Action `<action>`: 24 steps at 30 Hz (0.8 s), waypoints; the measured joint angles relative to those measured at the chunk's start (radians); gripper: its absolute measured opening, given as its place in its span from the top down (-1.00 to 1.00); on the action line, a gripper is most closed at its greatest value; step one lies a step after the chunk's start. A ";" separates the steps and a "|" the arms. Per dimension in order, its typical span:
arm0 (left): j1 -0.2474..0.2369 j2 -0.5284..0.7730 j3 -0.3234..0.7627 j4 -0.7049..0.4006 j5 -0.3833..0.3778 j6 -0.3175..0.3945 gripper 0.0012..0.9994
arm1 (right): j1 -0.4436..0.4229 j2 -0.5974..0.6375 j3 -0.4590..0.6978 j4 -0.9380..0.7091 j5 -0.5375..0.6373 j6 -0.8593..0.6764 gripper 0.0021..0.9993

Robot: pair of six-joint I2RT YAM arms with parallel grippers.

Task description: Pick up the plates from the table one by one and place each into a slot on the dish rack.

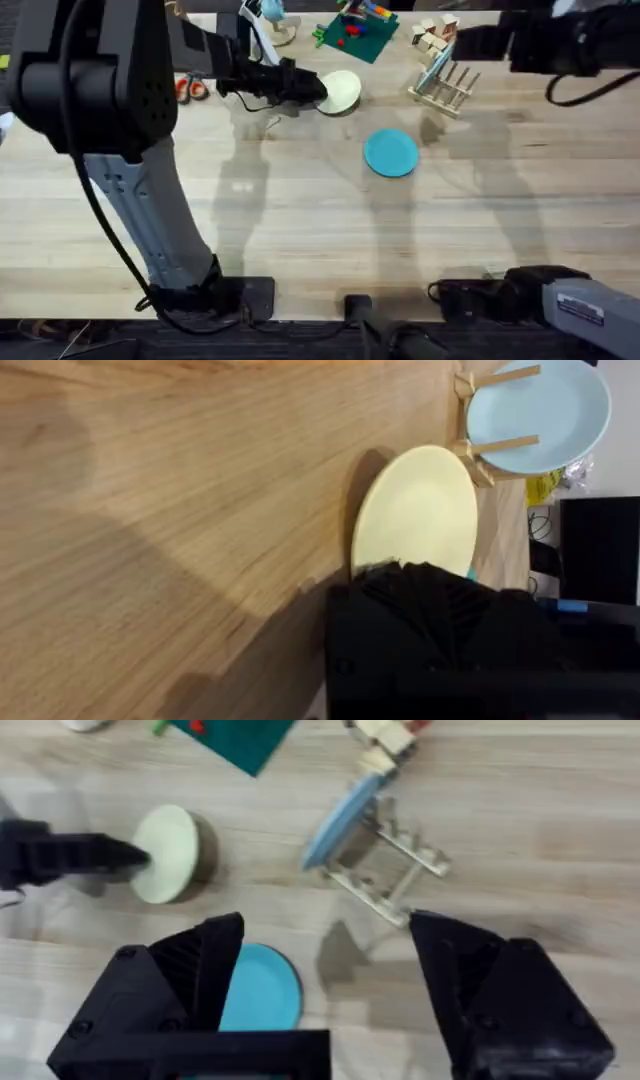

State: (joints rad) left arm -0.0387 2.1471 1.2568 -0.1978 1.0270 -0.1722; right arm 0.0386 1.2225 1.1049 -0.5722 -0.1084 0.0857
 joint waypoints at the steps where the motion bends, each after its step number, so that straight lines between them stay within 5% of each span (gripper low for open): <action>1: 0.000 0.000 0.000 0.000 0.000 0.000 0.92 | 0.010 0.010 0.001 0.010 -0.009 0.013 -0.99; 24: 0.000 0.000 0.000 0.000 0.000 0.000 0.92 | 0.308 0.371 0.003 0.267 -0.050 0.331 -0.99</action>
State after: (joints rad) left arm -0.0387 2.1471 1.2568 -0.1978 1.0270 -0.1727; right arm 0.3469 1.5935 1.1084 -0.3051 -0.1585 0.4171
